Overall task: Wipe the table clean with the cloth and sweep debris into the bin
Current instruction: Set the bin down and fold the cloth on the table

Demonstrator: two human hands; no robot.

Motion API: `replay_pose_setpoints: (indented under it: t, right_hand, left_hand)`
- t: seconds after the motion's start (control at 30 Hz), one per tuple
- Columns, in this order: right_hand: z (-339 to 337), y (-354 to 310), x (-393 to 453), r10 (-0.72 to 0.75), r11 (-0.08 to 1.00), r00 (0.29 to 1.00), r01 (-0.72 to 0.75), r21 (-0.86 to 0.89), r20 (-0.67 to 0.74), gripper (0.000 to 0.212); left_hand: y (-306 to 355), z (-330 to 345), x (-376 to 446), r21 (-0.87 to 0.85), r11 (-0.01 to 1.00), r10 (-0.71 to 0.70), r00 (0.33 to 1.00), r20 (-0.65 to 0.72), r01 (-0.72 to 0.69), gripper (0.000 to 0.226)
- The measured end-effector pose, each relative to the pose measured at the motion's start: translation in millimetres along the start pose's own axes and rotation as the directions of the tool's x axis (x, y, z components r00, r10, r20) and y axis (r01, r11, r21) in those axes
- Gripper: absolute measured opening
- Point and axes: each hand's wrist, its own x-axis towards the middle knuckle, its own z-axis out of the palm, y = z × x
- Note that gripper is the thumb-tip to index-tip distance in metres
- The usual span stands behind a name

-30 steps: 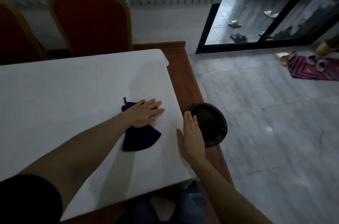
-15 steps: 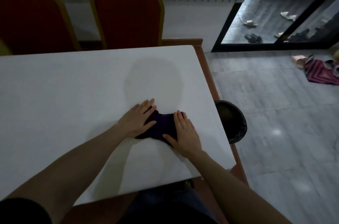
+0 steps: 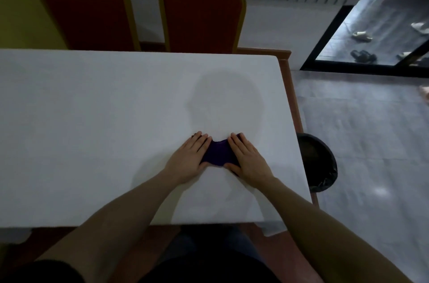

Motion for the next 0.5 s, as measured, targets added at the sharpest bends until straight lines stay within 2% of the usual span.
replay_pose_setpoints:
  t: [0.1, 0.27, 0.4, 0.5]
  right_hand:
    - [4, -2, 4, 0.008, 0.999, 0.992, -0.003, 0.04, -0.124, 0.075]
    - [-2, -1, 20, -0.091, 0.996, 0.948, 0.092, -0.011, -0.305, 0.037]
    - [-1, -10, 31, -0.171, 0.985, 0.924, 0.153, -0.081, -0.342, 0.036]
    - [2, -29, 50, -0.239, 0.971, 0.897, 0.212, -0.113, -0.372, 0.027]
  left_hand:
    - [7, -5, 2, 0.009, 1.0, -0.025, 0.998, -0.05, 0.025, 0.061]
    - [11, -8, 3, 0.014, 0.997, -0.067, 0.989, -0.134, 0.07, 0.054]
    - [1, -2, -7, 0.005, 0.996, -0.083, 0.975, -0.206, 0.086, 0.048]
    - [-22, -10, -22, 0.021, 0.991, -0.124, 0.968, -0.22, 0.131, 0.048]
